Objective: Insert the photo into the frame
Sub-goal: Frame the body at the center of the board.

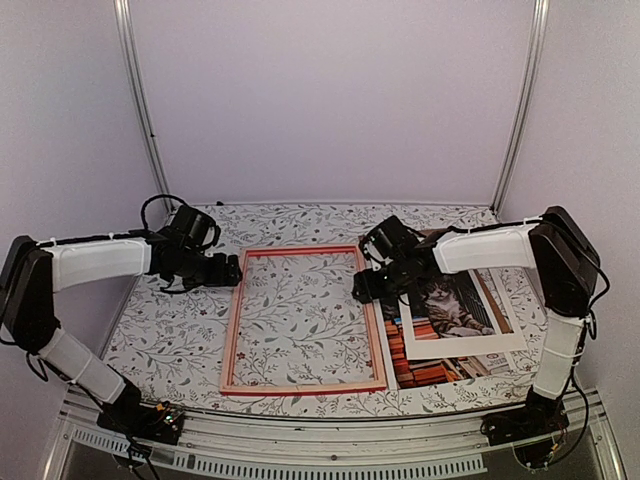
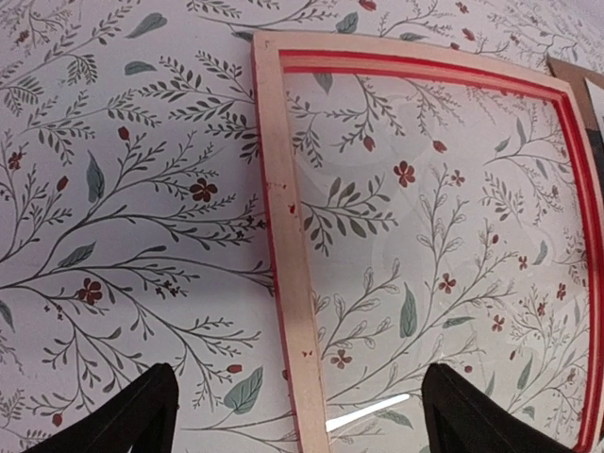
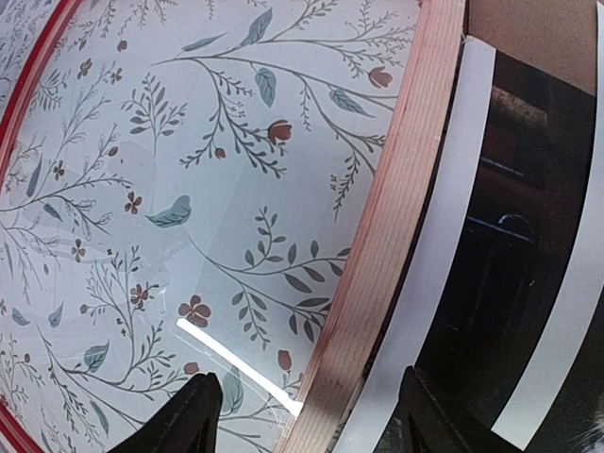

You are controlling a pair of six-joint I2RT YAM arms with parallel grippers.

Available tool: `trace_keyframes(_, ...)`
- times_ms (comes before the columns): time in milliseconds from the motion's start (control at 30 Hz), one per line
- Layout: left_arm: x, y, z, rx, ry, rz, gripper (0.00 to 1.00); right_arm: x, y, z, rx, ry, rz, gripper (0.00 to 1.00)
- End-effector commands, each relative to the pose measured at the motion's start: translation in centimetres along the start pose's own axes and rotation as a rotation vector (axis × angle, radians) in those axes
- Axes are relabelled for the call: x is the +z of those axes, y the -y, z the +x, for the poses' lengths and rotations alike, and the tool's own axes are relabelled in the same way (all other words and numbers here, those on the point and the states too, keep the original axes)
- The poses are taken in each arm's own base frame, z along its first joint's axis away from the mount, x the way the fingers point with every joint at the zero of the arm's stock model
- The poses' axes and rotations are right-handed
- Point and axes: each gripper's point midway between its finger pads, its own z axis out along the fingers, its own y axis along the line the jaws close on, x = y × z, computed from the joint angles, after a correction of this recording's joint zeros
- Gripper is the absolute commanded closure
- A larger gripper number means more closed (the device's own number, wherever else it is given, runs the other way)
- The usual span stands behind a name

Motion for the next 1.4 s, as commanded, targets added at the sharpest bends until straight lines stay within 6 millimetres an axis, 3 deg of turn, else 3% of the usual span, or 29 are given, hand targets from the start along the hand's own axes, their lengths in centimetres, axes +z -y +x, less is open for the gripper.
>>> trace_keyframes(0,1.2,-0.5,0.3,-0.021,0.019,-0.003,0.10,0.8,0.3,0.4,-0.007,-0.023,0.039,0.36)
trace_keyframes(167,2.6,-0.5,2.3,-0.055,-0.007,0.038,0.19,1.7,0.2,0.6,-0.003,-0.042,0.037,0.44)
trace_keyframes(467,3.9,-1.5,3.2,-0.035,-0.012,-0.001,0.30,2.1,0.0,1.1,0.013,-0.056,0.024,0.53)
trace_keyframes(867,5.1,-1.3,2.6,-0.012,-0.015,0.006,0.53,3.1,-1.7,1.4,0.031,-0.066,-0.026,0.60)
trace_keyframes(1200,6.0,-1.8,1.6,-0.040,-0.010,0.015,0.61,2.5,-3.7,0.2,0.049,-0.028,-0.098,0.60)
trace_keyframes(1367,6.8,-1.5,1.3,-0.042,-0.026,0.023,0.64,2.6,-3.7,-0.4,0.054,-0.015,-0.090,0.60)
